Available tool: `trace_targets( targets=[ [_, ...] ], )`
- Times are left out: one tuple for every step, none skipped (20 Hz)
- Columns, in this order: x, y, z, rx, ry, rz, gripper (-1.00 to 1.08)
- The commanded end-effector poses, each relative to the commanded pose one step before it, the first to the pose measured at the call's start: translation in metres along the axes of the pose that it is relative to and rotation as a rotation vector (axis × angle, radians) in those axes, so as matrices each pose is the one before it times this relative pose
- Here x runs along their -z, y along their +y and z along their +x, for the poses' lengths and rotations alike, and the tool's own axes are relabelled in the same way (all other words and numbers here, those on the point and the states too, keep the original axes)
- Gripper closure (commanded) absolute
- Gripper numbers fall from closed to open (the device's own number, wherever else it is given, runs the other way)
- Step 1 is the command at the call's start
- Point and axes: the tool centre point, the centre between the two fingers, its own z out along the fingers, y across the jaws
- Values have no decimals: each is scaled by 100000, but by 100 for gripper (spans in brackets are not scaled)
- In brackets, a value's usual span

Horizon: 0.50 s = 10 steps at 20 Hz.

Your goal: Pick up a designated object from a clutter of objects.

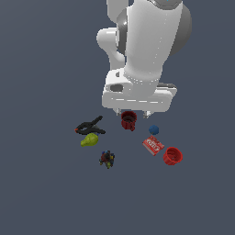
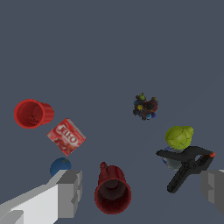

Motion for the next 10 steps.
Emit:
trace_targets(
  targets=[
    [-1055,-1464,752,-3632,63,242,-92],
    [-474,-658,293,-1623,35,116,-92],
    [-484,-668,270,-1631,30,122,-92],
    [-492,-677,246,-1633,25,127,-92],
    [-501,-684,221,-1636,19,132,-92],
    [-510,-691,196,-1638,13,137,-92],
    [-518,-696,171,-1641,7,141,-92],
    [-526,-700,145,-1643,0,145,-92],
    [-535,-704,119,-1646,-6,149,-92],
    [-543,-706,94,-1649,-13,153,-92]
  ],
)
